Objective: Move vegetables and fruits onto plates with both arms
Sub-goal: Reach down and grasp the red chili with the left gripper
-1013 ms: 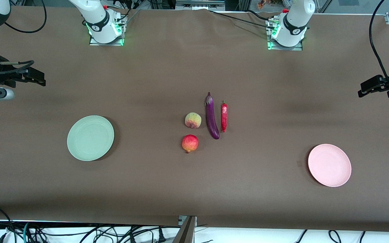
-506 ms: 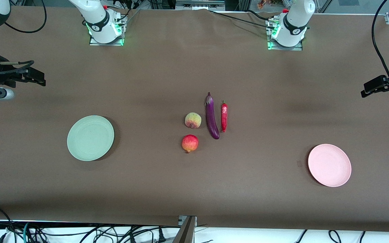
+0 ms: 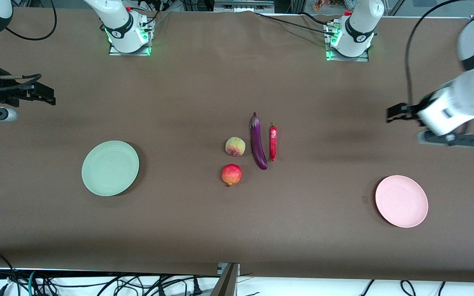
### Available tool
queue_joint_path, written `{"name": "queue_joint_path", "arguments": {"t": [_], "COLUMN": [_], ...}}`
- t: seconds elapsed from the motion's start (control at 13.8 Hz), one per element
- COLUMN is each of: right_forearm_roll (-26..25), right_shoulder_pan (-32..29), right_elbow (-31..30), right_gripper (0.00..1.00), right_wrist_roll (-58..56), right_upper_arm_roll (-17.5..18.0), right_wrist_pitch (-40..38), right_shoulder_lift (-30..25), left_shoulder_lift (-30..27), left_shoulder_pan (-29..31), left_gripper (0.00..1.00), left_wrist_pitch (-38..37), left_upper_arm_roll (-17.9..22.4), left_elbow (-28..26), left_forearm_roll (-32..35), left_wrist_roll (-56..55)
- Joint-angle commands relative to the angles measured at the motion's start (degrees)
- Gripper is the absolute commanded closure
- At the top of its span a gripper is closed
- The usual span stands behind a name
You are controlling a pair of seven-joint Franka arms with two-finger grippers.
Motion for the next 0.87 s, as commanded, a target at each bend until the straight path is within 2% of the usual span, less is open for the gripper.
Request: {"name": "queue_joint_path", "arguments": {"t": [0.0,0.14,0.29,0.51,0.65,0.8], "right_forearm_roll": [0.4,0.4,1.5,2.2,1.9,1.7], "right_shoulder_pan": [-0.5,-0.1,-0.1,0.2,3.2,7.3], "right_elbow": [1.5,1.4,1.3,1.3,1.4,1.4], "right_gripper": [0.0,0.0,0.0,0.0,0.0,0.0], "right_wrist_roll": [-1.2,-1.0,-1.1,-1.2,-0.4,2.4], "right_upper_arm_roll": [0.3,0.4,0.6,0.8,0.8,0.8], "right_wrist_pitch": [-0.5,-0.5,-0.5,-0.3,0.2,3.0], "right_shoulder_lift": [0.9,2.5,3.5,6.4,7.3,9.2], "left_shoulder_lift": [5.5,9.1,14.1,21.5,24.8,25.7], "left_shoulder_pan": [-3.8,-7.3,-12.1,-17.0,-19.8,-20.3], "left_gripper": [0.0,0.0,0.0,0.0,0.0,0.0], "left_wrist_pitch": [-0.3,4.5,12.7,22.0,25.7,28.1], "left_upper_arm_roll": [-1.8,-2.5,-2.5,-2.5,-2.4,-2.5], "left_elbow": [1.3,0.5,0.0,0.0,-1.0,-3.7], "left_forearm_roll": [-1.6,-4.7,-4.4,-4.3,-4.2,-4.2], "left_wrist_roll": [-4.1,-6.7,-12.4,-14.9,-15.6,-16.1]}}
